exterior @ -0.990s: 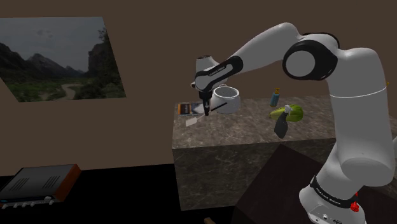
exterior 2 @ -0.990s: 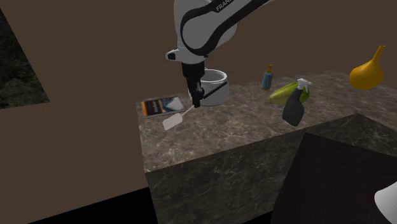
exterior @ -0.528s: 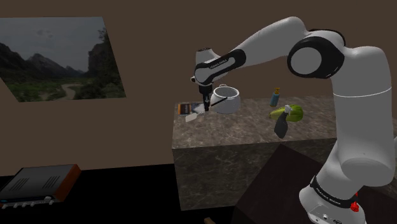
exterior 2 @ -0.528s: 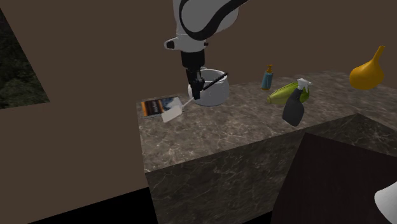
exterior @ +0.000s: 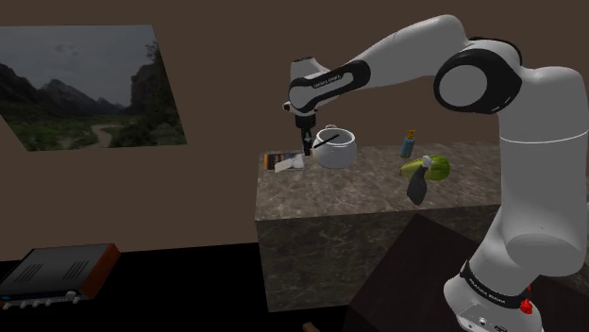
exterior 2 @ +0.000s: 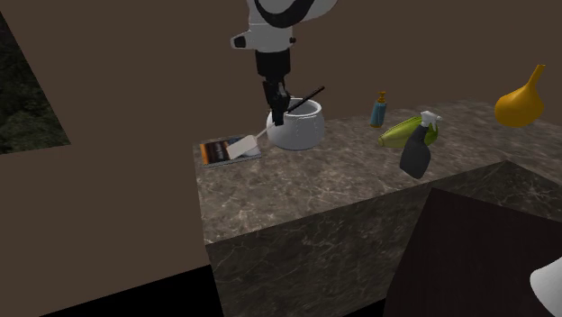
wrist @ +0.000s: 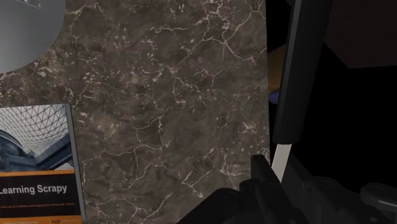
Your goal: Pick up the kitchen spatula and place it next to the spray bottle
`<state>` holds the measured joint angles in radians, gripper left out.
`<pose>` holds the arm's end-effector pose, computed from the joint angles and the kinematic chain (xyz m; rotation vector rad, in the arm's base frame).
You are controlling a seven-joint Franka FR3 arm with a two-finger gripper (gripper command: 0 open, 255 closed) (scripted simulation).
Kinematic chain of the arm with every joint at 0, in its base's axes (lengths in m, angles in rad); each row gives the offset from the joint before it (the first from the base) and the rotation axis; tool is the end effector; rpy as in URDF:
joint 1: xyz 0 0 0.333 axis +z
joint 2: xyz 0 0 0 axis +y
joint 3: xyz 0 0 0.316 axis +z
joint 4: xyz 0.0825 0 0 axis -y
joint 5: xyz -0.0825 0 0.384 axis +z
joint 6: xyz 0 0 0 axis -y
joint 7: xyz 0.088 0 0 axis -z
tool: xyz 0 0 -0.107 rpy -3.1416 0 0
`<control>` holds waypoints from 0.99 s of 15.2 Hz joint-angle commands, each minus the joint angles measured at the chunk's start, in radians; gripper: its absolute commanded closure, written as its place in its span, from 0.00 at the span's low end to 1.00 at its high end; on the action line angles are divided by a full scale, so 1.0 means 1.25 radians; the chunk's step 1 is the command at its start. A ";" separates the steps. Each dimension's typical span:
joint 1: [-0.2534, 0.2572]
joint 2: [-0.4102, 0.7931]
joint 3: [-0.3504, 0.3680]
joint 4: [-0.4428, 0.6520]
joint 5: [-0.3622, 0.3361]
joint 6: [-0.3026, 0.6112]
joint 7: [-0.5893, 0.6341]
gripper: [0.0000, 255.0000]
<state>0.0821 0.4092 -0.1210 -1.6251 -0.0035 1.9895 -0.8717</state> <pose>0.6646 -0.0171 0.3831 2.8399 1.2736 -0.0938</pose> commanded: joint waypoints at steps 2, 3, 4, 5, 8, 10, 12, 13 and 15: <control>0.001 -0.010 0.000 0.018 -0.001 -0.028 0.000 1.00; 0.001 -0.013 0.000 0.025 -0.001 -0.038 0.000 1.00; 0.001 -0.016 -0.001 0.032 -0.002 -0.047 0.000 1.00; 0.001 -0.018 -0.001 0.037 -0.002 -0.055 0.000 1.00; -0.026 -0.063 -0.016 -0.030 -0.004 -0.031 -0.043 1.00; -0.045 -0.089 -0.027 -0.069 -0.005 -0.017 -0.072 1.00; -0.063 -0.112 -0.039 -0.103 -0.007 -0.004 -0.103 1.00; -0.073 -0.122 -0.046 -0.118 -0.008 0.001 -0.118 1.00; -0.092 -0.141 -0.058 -0.146 -0.009 0.011 -0.150 1.00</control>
<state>-0.0205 0.2427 -0.1862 -1.7924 -0.0149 1.9981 -1.0375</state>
